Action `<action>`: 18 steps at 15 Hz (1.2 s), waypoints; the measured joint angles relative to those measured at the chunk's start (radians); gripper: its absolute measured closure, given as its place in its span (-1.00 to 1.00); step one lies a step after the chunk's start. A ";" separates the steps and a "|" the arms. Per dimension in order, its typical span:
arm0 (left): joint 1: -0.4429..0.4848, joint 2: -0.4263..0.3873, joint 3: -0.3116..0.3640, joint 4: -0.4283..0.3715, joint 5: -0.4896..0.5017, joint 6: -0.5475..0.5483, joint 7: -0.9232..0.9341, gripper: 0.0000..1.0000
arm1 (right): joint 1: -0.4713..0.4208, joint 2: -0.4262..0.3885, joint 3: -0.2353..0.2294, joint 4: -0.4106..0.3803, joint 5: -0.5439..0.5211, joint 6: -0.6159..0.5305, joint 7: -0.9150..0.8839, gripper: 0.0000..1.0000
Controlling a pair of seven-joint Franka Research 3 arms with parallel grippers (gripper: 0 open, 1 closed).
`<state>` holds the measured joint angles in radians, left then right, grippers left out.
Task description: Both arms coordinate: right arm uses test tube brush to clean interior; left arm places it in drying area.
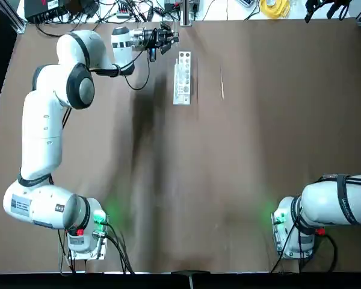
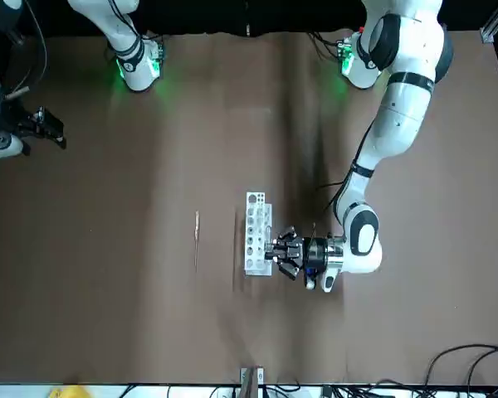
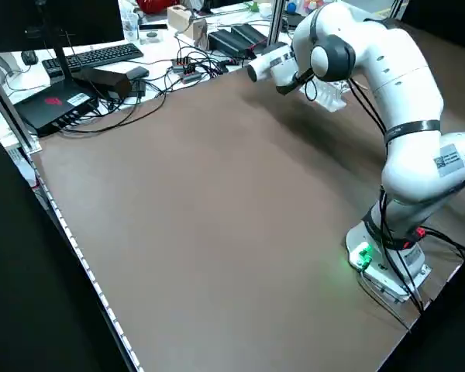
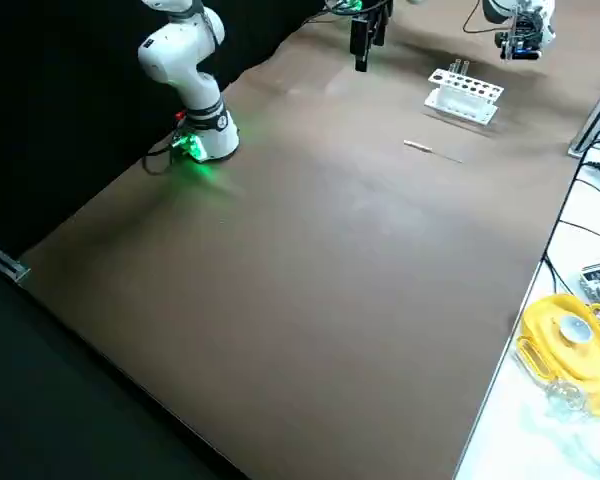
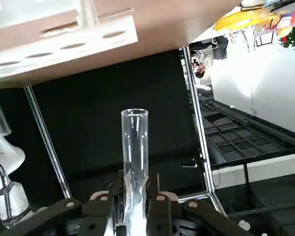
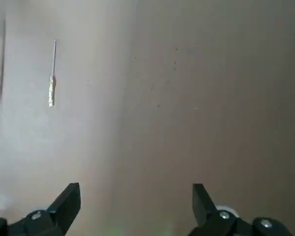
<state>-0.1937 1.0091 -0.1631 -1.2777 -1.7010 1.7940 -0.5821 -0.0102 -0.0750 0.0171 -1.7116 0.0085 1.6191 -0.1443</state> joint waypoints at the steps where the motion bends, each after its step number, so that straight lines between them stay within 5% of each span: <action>1: 0.000 0.010 0.000 0.009 -0.001 0.000 -0.002 0.53 | -0.002 0.000 0.000 -0.004 0.000 0.003 0.000 -1.00; 18: 0.000 0.108 0.001 0.047 -0.046 0.004 -0.048 0.53 | -0.002 0.000 0.002 -0.009 0.001 0.007 0.000 -1.00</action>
<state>-0.1935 1.1170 -0.1621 -1.2305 -1.7465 1.7976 -0.6304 -0.0122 -0.0751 0.0189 -1.7203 0.0090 1.6261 -0.1443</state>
